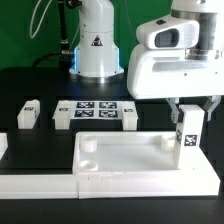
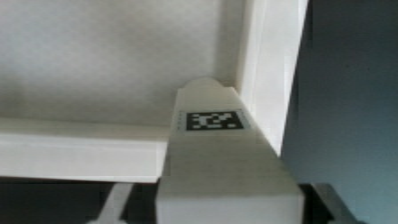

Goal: Assemble desk

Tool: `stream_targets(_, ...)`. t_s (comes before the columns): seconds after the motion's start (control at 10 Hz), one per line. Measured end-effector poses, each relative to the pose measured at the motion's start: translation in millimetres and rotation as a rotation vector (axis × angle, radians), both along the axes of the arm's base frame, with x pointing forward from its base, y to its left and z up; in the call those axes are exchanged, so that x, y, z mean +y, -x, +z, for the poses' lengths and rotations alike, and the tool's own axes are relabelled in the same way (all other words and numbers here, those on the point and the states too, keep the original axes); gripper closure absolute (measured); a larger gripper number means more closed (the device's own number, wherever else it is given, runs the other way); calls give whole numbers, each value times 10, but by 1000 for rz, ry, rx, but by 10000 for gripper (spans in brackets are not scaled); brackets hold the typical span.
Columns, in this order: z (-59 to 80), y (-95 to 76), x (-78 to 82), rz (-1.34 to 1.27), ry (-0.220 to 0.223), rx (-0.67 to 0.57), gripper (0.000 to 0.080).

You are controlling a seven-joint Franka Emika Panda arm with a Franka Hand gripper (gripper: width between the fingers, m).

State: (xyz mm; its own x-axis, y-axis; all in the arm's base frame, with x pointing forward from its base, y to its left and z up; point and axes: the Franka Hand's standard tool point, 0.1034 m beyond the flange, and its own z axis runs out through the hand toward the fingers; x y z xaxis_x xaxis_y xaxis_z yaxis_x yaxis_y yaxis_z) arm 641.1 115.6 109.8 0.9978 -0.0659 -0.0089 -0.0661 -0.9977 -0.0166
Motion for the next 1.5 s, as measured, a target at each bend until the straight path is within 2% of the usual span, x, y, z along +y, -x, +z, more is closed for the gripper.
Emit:
stream_targets(0.3, -1, -25, -6, -487, -4, -6, 512)
stream_targets(0.4, -5, -36, -57, -664, -50, 13, 512)
stream_targets(0.8, -1, -35, -56, -940, -52, 28, 512)
stream_targets(0.9, -2, -38, -55, -1075, -53, 28, 512)
stream_targets(1.2, -10, -5, 0, -1534, -110, 17, 512)
stream_targets(1.5, -7, 2, 8, -1735, -155, 13, 511)
